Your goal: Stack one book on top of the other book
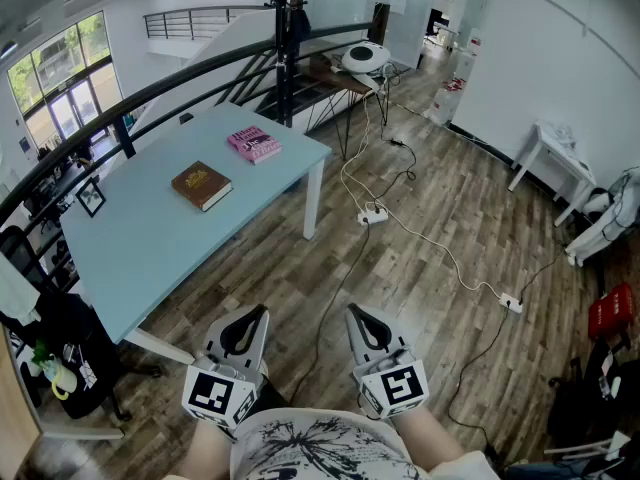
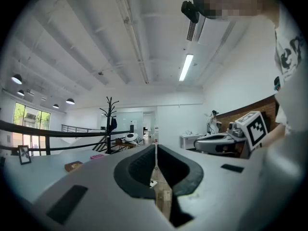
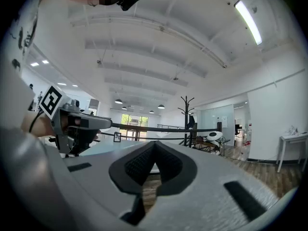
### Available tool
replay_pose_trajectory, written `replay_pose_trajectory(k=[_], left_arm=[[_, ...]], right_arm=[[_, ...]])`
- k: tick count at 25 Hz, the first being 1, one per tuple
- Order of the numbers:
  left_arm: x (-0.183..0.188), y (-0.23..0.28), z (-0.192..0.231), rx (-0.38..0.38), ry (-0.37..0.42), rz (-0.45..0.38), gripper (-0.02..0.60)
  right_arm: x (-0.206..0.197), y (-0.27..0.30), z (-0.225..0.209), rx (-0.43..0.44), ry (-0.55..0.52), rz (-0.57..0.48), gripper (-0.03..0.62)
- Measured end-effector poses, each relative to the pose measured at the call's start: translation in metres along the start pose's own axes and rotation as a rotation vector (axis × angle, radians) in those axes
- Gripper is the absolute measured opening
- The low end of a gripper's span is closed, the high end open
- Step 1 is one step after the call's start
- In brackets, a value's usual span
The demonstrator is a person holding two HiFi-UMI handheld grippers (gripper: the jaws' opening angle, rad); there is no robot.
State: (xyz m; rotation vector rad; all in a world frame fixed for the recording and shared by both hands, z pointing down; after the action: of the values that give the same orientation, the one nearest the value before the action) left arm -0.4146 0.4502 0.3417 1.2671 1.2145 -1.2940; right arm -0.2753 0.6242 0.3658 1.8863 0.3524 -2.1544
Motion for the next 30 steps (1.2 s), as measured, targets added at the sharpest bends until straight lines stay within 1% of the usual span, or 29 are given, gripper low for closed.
replay_pose_trajectory(k=[12, 16, 21, 25, 30], left_arm=[[-0.005, 0.013, -0.003, -0.008, -0.005, 0.009, 0.015], [-0.007, 0.016, -0.003, -0.009, -0.014, 0.018, 0.015], [-0.014, 0.025, 0.001, -0.013, -0.015, 0.041, 0.015], [-0.023, 0.042, 0.019, -0.01, -0.015, 0.064, 0.015], [-0.036, 0.085, 0.063, -0.006, -0.027, 0.067, 0.015]], right_arm=[[-0.005, 0.003, -0.009, 0.0, 0.005, 0.004, -0.009], [-0.006, 0.001, -0.011, -0.012, 0.026, 0.004, -0.009], [-0.016, 0.01, -0.02, -0.028, 0.057, 0.03, -0.008], [-0.027, 0.033, -0.032, -0.042, 0.088, 0.045, -0.008], [-0.041, 0.088, -0.049, -0.035, 0.083, 0.074, -0.008]])
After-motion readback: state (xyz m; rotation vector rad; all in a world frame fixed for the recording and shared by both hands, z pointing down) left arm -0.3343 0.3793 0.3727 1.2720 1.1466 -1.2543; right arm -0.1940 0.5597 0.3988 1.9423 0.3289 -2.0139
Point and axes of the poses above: the fingertips, and each gripper's own axes: y forward along the fingers, z to its left, x out of its top, the point moved 8 cm from there along -y, backward along the fingers, and after that the axes turned 2 degrees about -z, right-handed, at the moved point
